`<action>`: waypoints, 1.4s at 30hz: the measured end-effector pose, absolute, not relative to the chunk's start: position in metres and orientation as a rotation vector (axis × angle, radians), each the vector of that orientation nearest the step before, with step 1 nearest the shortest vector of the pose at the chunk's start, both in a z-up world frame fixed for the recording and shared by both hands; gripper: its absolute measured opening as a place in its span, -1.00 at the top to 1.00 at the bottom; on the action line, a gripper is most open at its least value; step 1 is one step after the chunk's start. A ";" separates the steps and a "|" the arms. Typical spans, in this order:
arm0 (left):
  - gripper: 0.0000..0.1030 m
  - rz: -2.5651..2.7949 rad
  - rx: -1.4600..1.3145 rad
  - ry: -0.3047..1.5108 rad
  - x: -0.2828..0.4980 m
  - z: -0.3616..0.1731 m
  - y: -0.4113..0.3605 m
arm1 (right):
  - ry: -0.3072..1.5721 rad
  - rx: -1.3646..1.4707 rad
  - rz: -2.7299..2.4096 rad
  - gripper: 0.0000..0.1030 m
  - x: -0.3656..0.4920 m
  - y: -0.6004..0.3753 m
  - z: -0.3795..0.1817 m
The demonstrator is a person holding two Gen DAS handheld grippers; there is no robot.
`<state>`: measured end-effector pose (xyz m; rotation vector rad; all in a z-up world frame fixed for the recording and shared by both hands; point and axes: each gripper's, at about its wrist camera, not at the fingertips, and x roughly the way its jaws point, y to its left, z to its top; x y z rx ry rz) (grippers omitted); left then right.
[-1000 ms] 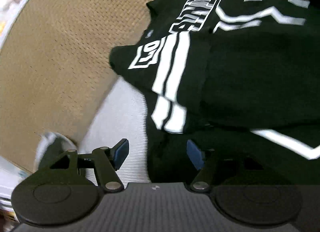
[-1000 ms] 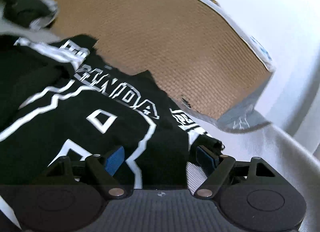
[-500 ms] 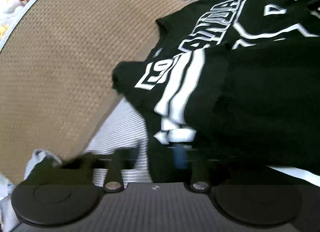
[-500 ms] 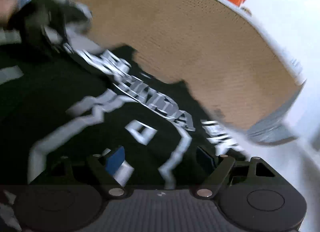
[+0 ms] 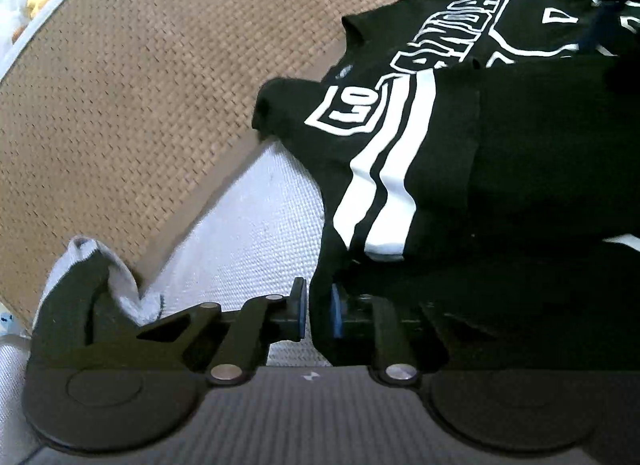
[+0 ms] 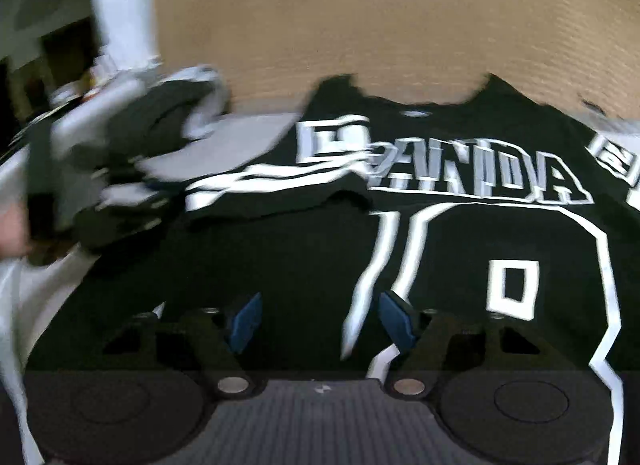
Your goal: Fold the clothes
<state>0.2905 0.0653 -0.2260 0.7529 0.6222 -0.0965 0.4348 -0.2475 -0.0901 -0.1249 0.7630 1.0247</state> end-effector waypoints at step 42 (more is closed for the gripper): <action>0.21 -0.176 0.484 0.609 0.265 -0.157 0.021 | 0.537 -0.120 0.609 -0.37 0.439 -0.358 -0.079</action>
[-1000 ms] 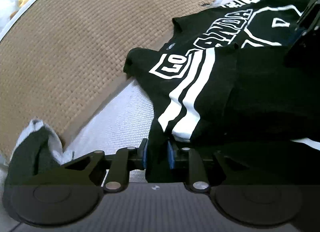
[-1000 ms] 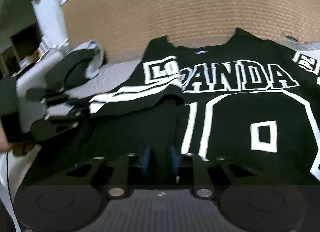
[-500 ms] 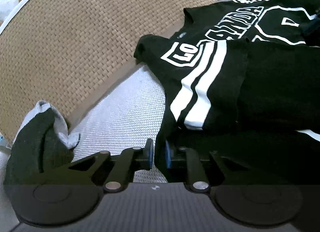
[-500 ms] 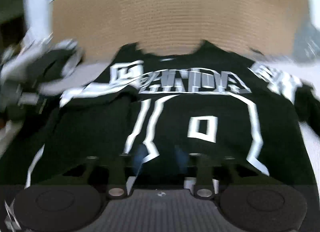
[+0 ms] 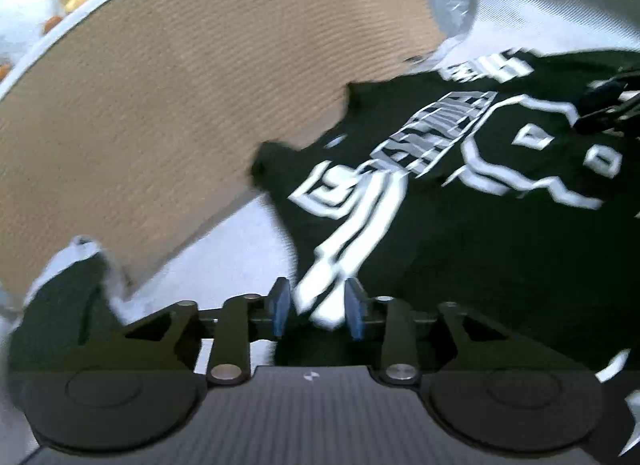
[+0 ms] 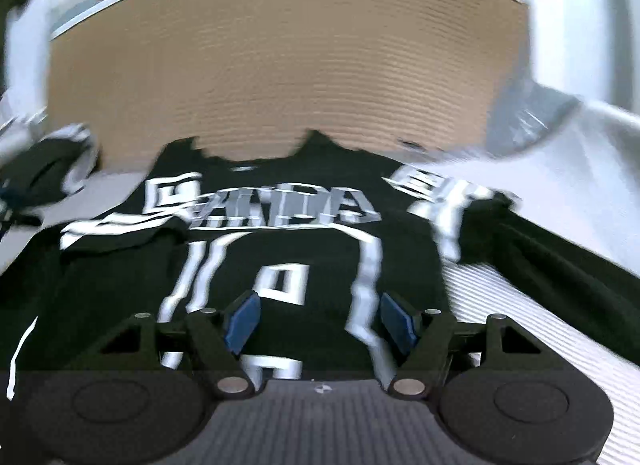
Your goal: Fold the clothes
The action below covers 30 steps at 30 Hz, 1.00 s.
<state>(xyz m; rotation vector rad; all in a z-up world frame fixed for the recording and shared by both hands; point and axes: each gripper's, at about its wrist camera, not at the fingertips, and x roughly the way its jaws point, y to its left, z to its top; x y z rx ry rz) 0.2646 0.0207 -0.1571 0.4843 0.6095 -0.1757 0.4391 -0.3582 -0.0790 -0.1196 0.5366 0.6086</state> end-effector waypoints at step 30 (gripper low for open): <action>-0.86 -0.145 0.262 0.699 0.319 -0.220 -0.055 | 0.655 0.097 0.300 -0.37 0.464 -0.557 -0.071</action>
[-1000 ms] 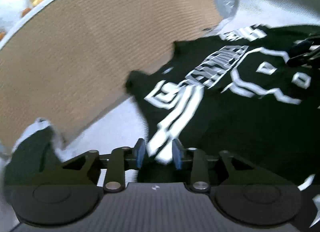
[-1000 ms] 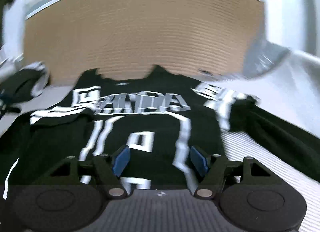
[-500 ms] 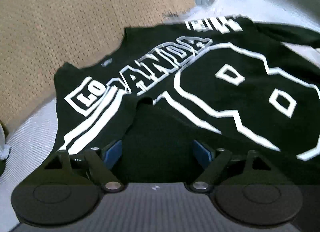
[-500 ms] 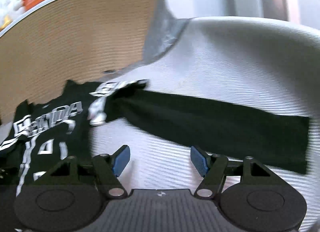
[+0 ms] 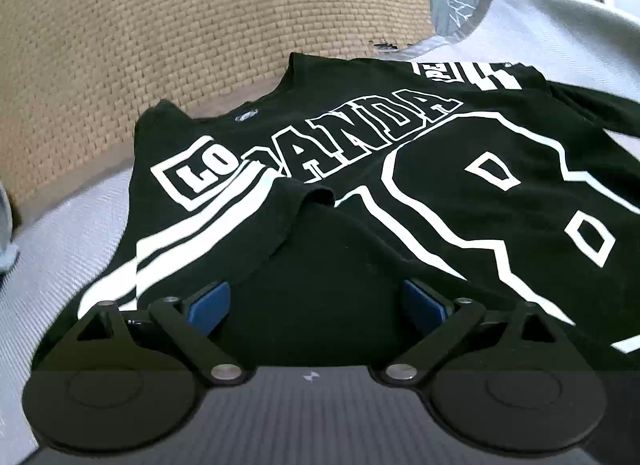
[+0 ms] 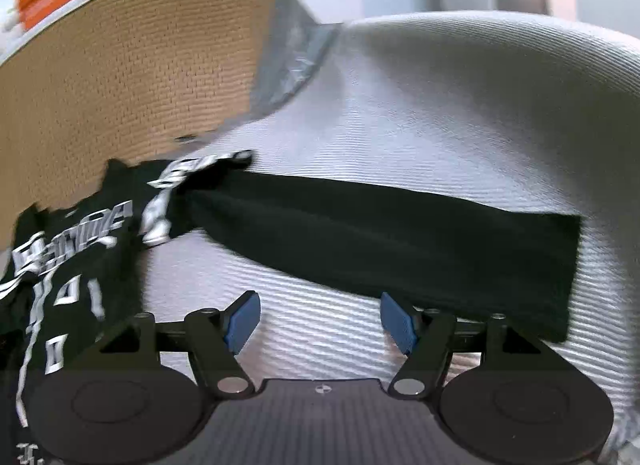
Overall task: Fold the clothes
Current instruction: 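Reach the right tool to the black sleeve cuff and pinch it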
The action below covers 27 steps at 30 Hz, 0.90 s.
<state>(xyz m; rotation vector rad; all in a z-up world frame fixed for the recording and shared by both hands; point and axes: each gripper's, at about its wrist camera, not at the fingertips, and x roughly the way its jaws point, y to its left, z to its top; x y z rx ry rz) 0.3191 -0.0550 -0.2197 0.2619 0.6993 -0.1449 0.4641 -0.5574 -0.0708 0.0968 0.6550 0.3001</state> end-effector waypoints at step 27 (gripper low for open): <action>-1.00 -0.128 0.144 0.658 0.315 -0.233 -0.038 | 0.680 0.069 0.044 -0.37 0.475 -0.667 -0.071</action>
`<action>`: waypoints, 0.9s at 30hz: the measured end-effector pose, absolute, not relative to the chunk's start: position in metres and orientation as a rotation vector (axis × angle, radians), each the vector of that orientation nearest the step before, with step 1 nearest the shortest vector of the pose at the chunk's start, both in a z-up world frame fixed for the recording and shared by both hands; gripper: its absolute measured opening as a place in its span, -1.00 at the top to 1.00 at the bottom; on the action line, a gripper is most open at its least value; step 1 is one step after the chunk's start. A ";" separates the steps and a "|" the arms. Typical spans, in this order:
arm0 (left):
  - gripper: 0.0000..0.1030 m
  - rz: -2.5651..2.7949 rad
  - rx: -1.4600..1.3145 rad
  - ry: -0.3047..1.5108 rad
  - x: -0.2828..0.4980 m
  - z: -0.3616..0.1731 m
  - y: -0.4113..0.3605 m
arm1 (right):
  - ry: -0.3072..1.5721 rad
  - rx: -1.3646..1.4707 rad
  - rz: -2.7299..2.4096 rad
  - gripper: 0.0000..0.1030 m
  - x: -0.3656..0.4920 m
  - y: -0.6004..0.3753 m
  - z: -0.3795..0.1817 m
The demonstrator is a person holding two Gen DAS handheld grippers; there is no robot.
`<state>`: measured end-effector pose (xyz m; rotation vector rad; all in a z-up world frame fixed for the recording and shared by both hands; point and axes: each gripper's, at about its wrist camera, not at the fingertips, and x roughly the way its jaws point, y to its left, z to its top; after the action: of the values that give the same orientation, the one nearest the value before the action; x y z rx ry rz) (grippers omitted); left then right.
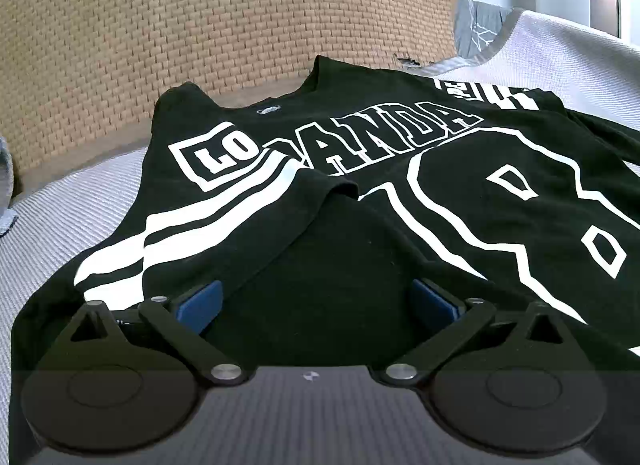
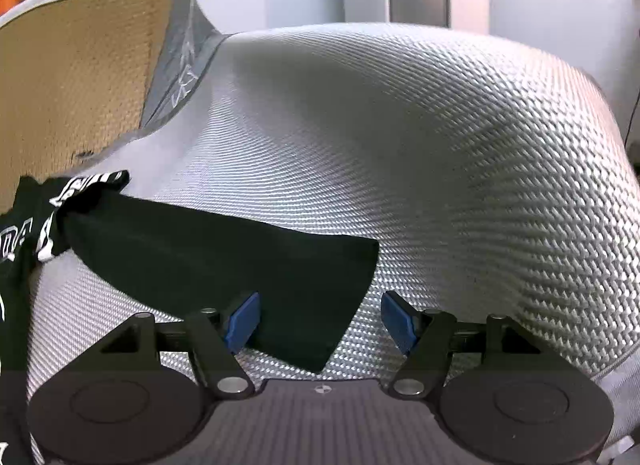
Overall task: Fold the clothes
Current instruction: 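Reach the right tool to the black sleeve cuff and pinch it, then lift the black sleeve with the right tool, fold it over the body, open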
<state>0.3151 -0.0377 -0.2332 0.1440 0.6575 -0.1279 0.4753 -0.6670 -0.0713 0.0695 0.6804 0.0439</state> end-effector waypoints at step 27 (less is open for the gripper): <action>-1.00 -0.126 0.142 0.653 0.315 -0.233 -0.038 | 0.591 0.234 0.119 0.79 0.509 -0.661 -0.045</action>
<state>0.3145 -0.0378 -0.2327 0.1420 0.6530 -0.1257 0.5095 -0.6608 -0.0452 0.2344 0.5912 0.1193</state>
